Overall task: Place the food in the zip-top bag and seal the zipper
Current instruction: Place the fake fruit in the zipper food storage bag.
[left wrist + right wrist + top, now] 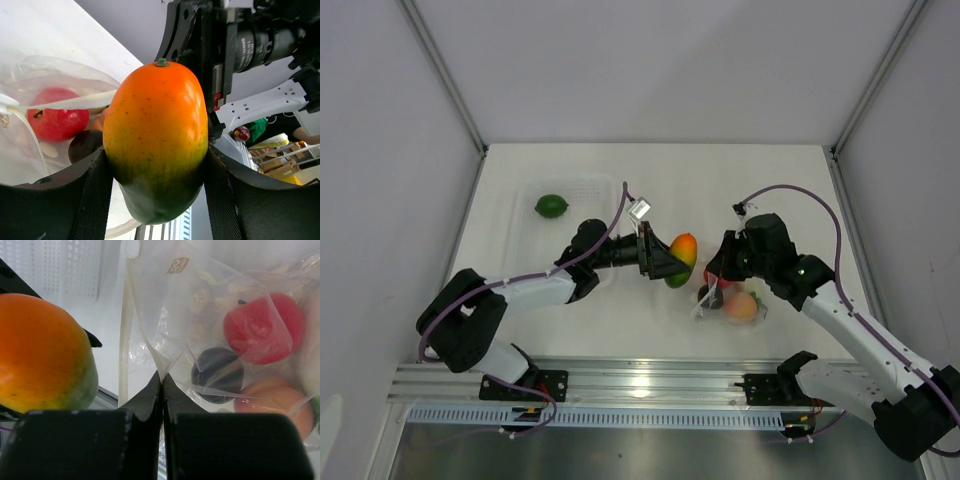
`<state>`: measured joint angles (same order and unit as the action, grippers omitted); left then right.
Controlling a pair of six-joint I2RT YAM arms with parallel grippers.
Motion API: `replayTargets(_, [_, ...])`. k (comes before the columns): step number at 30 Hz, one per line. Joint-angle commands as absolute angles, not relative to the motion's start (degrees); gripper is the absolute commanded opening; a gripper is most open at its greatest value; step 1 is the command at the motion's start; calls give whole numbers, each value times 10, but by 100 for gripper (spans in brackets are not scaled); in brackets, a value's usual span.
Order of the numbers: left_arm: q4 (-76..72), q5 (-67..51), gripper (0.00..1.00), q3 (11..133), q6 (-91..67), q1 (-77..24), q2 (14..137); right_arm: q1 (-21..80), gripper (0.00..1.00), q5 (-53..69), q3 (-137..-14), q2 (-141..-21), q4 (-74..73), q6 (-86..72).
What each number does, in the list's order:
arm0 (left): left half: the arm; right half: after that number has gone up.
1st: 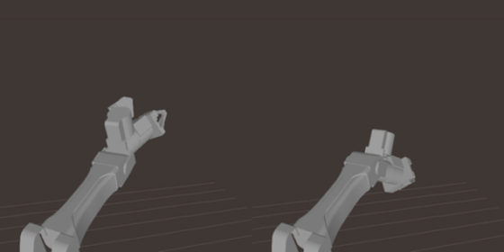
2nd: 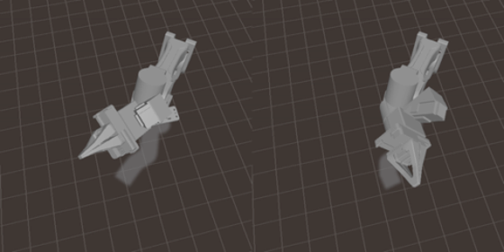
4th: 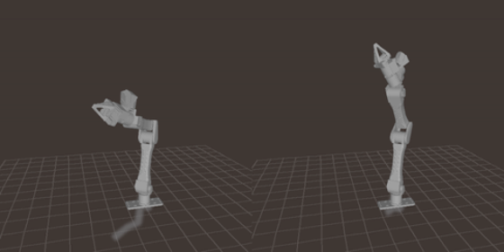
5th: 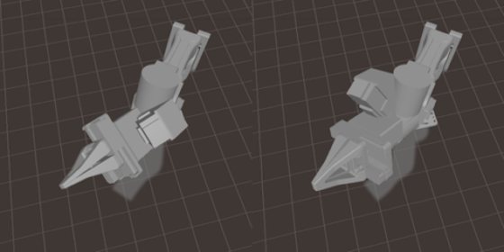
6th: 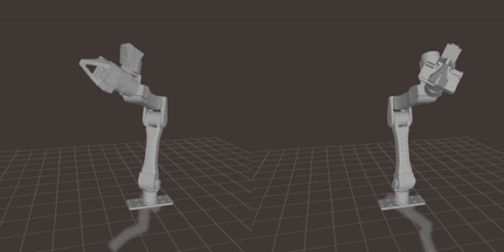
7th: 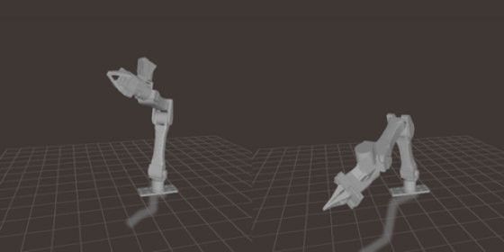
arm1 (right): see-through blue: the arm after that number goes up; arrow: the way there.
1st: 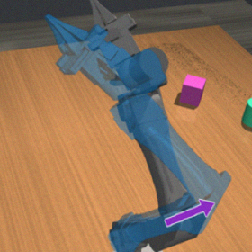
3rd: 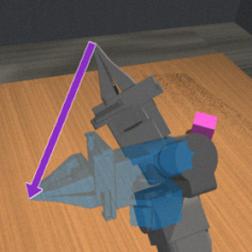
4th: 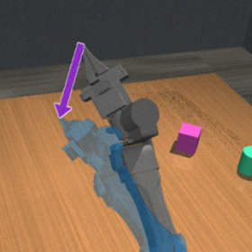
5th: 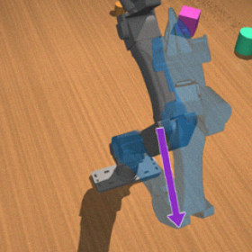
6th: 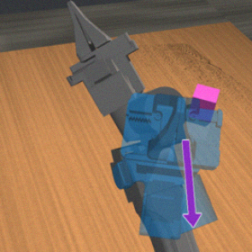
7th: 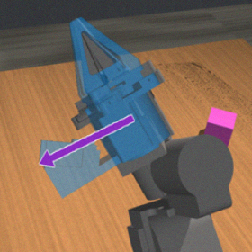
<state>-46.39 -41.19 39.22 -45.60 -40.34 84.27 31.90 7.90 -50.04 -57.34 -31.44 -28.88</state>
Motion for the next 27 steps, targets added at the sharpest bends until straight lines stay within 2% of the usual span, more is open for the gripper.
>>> replayTargets(1, [-509,-410,1,407,-460,-415,853,321,0,70,-533,-561,-316,-289])
replayTargets(24, [-489,-321,1,381,-507,-457,913,319,0,69,-521,-547,-301,-304])
replayTargets(27, [-387,-260,1,414,-505,-469,913,319,0,69,-523,-545,-302,-303])
